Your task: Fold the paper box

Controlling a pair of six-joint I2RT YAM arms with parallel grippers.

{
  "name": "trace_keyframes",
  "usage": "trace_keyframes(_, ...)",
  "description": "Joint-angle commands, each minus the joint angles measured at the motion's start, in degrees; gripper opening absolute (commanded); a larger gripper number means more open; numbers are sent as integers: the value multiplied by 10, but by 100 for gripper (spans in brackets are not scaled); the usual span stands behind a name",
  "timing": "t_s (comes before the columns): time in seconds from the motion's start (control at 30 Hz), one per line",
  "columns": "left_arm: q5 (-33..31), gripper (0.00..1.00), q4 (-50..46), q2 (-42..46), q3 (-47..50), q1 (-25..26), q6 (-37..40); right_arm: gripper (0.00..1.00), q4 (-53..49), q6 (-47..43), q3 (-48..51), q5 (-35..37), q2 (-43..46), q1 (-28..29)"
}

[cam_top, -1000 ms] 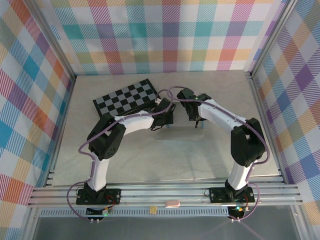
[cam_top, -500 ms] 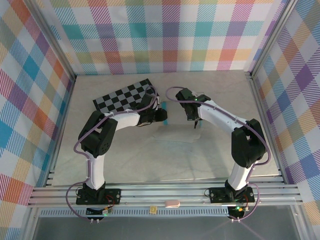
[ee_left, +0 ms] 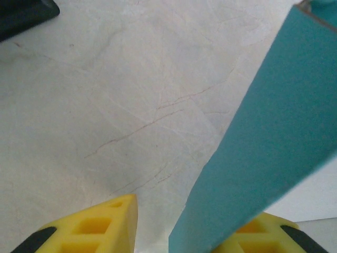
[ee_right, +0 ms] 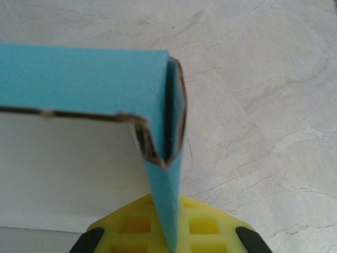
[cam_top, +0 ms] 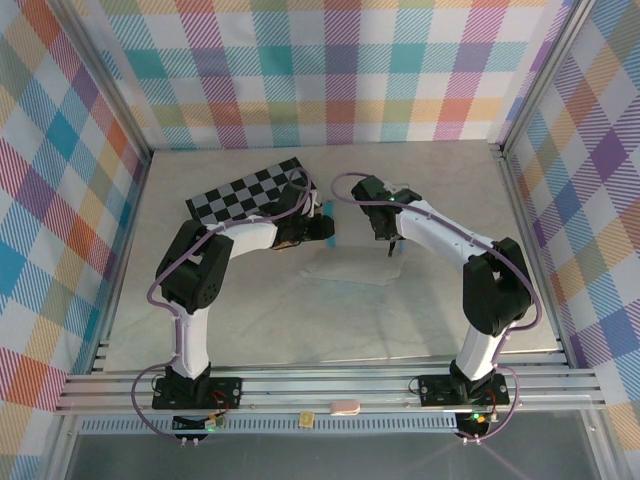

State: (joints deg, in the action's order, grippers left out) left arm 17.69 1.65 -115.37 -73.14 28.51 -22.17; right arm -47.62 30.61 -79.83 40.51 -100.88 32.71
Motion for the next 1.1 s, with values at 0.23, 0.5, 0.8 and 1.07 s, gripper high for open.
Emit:
trace_keyframes(0.23,35,21,2,-11,-29,-21,23,0,-55,-9,-25,14,-13,-8)
trace_keyframes(0.5,-152,0,-170,-49,-97,10,27,0,-85,3,-55,19,-33,-9)
trace_keyframes(0.8,-342,0,-314,-83,-104,40,-78,0,-105,17,-72,22,-51,-9)
trace_keyframes(1.07,-237,31,-198,-22,-71,41,-4,0,-102,8,-74,17,-51,-9)
